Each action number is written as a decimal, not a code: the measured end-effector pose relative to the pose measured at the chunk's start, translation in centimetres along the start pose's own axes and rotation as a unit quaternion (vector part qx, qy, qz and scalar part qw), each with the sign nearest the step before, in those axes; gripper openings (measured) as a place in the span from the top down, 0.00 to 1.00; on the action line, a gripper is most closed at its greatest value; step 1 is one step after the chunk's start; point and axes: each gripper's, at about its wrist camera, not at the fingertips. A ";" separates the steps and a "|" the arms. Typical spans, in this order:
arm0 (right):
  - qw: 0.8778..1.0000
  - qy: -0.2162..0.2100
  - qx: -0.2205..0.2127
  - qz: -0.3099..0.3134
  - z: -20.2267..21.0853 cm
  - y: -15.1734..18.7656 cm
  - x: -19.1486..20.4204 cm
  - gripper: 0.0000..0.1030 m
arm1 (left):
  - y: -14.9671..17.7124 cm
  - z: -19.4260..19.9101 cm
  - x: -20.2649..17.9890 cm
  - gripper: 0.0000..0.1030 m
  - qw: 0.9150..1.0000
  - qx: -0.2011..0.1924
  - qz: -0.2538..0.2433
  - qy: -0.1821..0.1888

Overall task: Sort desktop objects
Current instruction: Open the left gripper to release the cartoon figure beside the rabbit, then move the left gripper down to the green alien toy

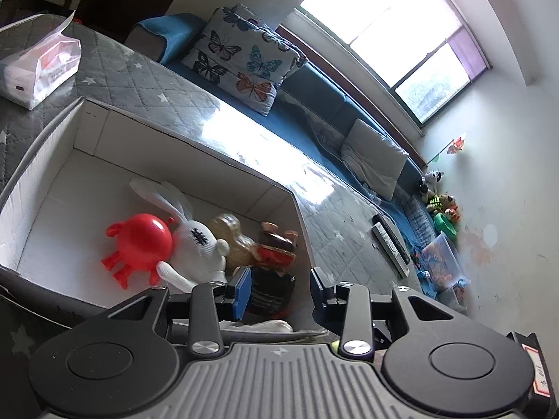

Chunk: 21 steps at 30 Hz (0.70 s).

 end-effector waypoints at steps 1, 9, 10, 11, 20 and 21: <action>1.000 0.001 -0.002 0.000 0.2 0.1 0.0 0.36 | 0.2 0.0 -0.2 0.62 1.000 0.001 -0.002 0.000; 1.000 0.011 -0.012 -0.007 2.5 1.2 -0.1 0.36 | 2.0 0.4 -2.0 0.62 1.000 0.008 -0.027 0.001; 1.000 0.013 -0.013 -0.008 2.9 1.5 -0.1 0.36 | 2.3 0.4 -2.2 0.62 1.000 0.010 -0.030 0.001; 1.000 0.015 -0.013 -0.009 3.1 1.7 -0.1 0.36 | 2.5 0.4 -2.4 0.62 0.999 0.011 -0.032 0.002; 0.999 0.036 -0.011 -0.025 5.6 4.3 -0.4 0.35 | 5.1 0.3 -4.4 0.62 0.998 0.026 -0.059 0.011; 0.999 0.039 -0.011 -0.028 5.8 4.7 -0.5 0.35 | 5.5 0.2 -4.6 0.62 0.998 0.028 -0.062 0.012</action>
Point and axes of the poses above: each gripper's, at about its wrist camera, not at the fingertips, and z roughly against the way its jaws point, x to its left, y to its underside, and after that the axes turned 8 degrees about -y, right-handed
